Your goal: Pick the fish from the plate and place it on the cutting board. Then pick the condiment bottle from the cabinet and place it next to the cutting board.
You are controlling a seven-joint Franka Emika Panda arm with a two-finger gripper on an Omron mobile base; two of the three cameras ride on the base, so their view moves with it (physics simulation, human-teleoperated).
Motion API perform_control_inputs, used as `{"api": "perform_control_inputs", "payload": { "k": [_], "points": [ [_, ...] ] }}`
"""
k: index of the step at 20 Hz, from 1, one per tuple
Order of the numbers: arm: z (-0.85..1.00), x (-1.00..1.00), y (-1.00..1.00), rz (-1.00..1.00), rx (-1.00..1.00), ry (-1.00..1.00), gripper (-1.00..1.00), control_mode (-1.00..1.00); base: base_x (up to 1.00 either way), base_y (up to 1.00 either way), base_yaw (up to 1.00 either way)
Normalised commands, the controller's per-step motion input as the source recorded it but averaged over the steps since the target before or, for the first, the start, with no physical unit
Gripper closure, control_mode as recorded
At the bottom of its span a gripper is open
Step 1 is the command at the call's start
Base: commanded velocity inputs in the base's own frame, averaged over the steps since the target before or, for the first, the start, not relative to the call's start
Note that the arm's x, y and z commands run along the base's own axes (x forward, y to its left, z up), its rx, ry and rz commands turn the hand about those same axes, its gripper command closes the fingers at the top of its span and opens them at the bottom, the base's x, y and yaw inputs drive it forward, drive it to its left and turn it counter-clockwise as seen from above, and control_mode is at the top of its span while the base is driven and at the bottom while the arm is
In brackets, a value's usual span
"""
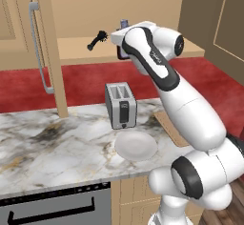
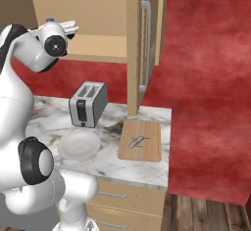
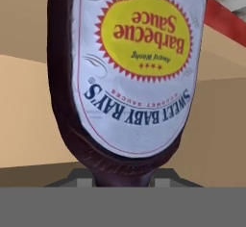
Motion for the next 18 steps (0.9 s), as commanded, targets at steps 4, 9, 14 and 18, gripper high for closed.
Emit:
{"api": "perform_control_inputs", "payload": {
  "k": [4, 9, 14, 18],
  "points": [
    [0.07, -0.32, 0.06, 0.00, 0.00, 0.04, 1.00, -1.00, 0.00, 0.00, 0.00],
    [0.00, -0.40, 0.03, 0.00, 0.03, 0.00, 1.00, -1.00, 0.00, 0.00, 0.00],
    [0.00, -0.41, 0.00, 0.00, 0.05, 0.00, 1.00, -1.00, 0.00, 0.00, 0.00],
    [0.00, -0.38, 0.00, 0.00, 0.05, 0.00, 1.00, -1.00, 0.00, 0.00, 0.00]
  ]
}}
